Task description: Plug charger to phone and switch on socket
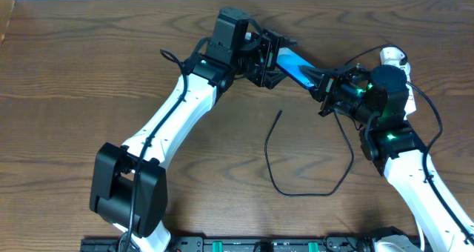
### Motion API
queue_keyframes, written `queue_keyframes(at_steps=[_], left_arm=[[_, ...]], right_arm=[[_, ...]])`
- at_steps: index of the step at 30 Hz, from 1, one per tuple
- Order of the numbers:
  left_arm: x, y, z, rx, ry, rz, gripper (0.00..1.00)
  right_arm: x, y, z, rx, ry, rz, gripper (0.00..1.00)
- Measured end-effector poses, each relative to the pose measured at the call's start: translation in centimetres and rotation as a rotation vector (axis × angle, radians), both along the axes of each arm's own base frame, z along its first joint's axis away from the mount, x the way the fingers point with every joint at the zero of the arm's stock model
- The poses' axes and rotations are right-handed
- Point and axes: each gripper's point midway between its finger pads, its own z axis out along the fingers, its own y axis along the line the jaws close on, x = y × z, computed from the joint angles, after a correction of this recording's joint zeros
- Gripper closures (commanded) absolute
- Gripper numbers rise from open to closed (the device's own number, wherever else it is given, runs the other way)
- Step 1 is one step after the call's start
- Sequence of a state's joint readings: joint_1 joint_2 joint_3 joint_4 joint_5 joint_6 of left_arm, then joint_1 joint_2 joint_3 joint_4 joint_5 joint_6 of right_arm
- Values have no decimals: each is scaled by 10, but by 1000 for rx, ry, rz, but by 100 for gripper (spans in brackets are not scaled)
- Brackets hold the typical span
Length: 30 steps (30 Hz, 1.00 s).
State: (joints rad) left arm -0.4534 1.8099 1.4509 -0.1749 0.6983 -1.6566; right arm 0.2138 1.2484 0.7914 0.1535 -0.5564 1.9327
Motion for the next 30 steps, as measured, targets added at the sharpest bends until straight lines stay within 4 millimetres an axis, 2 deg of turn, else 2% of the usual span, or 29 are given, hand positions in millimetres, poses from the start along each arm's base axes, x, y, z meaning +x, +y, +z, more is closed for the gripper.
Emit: queue_keyframes(at_steps=[5, 9, 12, 17, 23, 27, 30], left_arm=[[-4, -8, -1, 14, -12, -7, 48], [-4, -8, -2, 17, -14, -6, 53], [-4, -8, -2, 19, -17, -5, 60], [-4, -8, -2, 19, -15, -4, 63], [-4, -8, -2, 21, -20, -6, 73], [-4, -8, -2, 21, -21, -7, 74], [-4, -8, -2, 22, -21, -7, 80]], right_arm=[[0, -1, 0, -7, -6, -2, 99], [1, -1, 0, -9, -8, -2, 99], [0, -1, -1, -12, -8, -1, 99], [0, -1, -1, -19, -15, 3, 99], [-2, 6, 0, -21, -22, 21, 99], [-3, 8, 0, -21, -21, 24, 98], [-3, 8, 0, -12, -12, 20, 98]])
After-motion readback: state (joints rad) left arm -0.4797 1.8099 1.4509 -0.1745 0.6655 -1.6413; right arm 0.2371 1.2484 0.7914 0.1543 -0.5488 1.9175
